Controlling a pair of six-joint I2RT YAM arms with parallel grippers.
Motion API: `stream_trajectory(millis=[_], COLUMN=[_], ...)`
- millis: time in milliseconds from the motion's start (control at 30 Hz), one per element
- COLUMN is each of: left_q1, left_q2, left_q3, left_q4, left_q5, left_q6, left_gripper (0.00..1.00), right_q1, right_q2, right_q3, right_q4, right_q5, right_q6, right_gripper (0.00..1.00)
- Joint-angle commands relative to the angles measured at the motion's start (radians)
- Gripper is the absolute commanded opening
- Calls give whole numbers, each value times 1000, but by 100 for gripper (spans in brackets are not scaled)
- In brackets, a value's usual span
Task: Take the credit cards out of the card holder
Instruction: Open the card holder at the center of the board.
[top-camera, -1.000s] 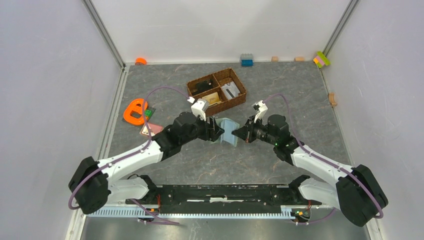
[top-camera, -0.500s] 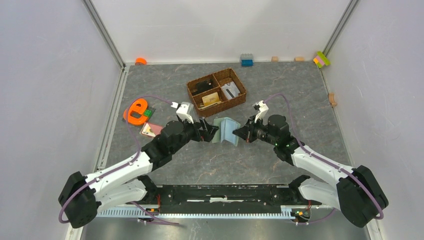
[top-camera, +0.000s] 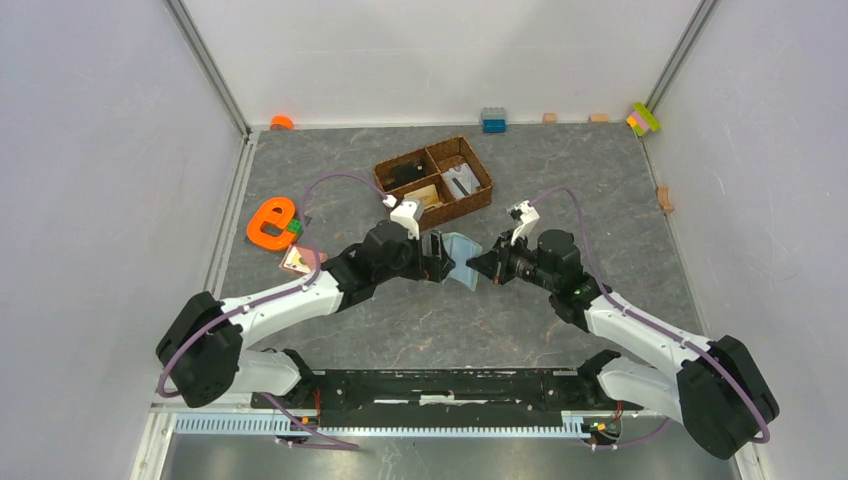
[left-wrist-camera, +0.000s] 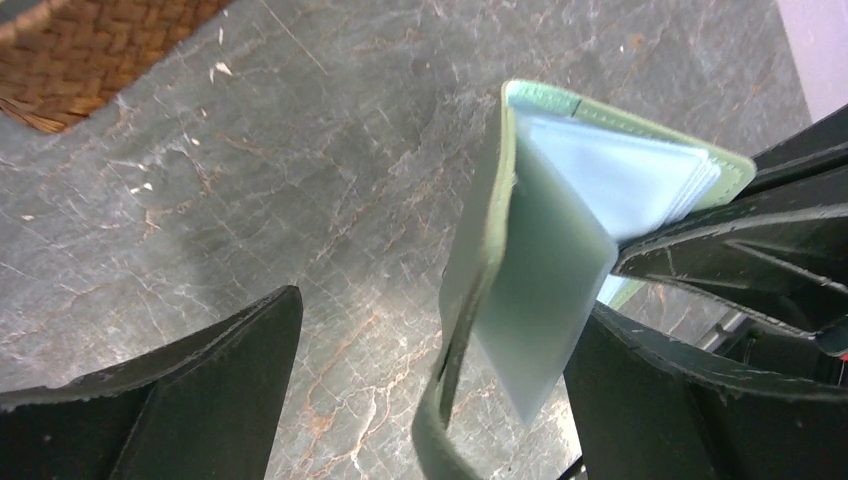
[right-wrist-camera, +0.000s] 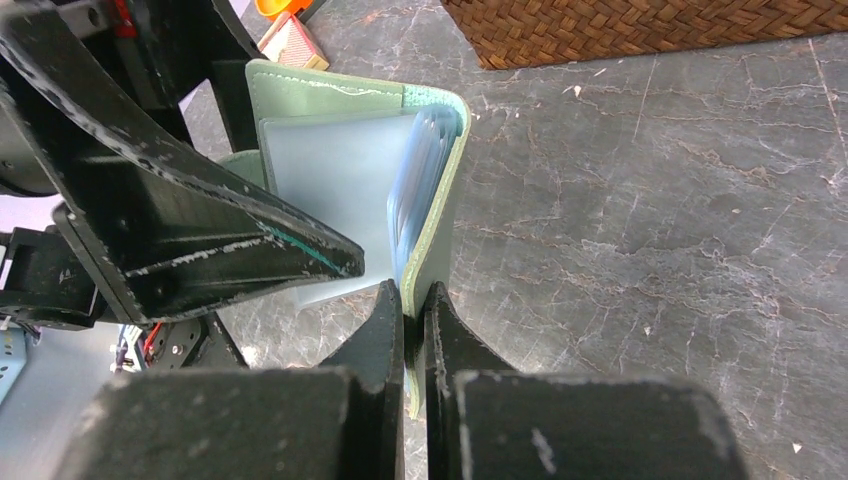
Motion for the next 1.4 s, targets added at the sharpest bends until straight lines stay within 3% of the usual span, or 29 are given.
stream_trajectory(millis=[0,167,400,567,667,867,967,1133,1267,1367], left_q1=[-3,-3,-4,-4,-4,-4,-3,48,110,134], left_q2=[29,66,54,69,83,77,76,57,32,30], left_q3=[55,81,74,82,91,97,97,54,-4,-23], left_q4=[-14,-13,-11,-13,-21,-33,-34,35,121,159], left_q5=[61,140,131,136,136,117,110,197,274,316], left_q6=[16,21,29,35,36,43,31,-29,-90,-118], left_gripper=[100,100,99,94,79,27,3,2,2,2], right_q1=[-2,-2,-2,-2,-2,-4,-4,-4,-4,-4], right_q2=[-32,-39,-38,-40,-42,-40,-34,-19,-21,-14], right_q3=[20,18,18,17,17,15,12,-2,-20,-25], right_q4=[45,44,44,44,44,46,69,129,172,188], right_q5=[22,26,29,27,28,30,5,-64,-93,-103], right_q6=[-15,-16,-16,-17,-20,-22,-20,-11,1,4], right_gripper=[0,0,0,0,0,0,11,47,58,59])
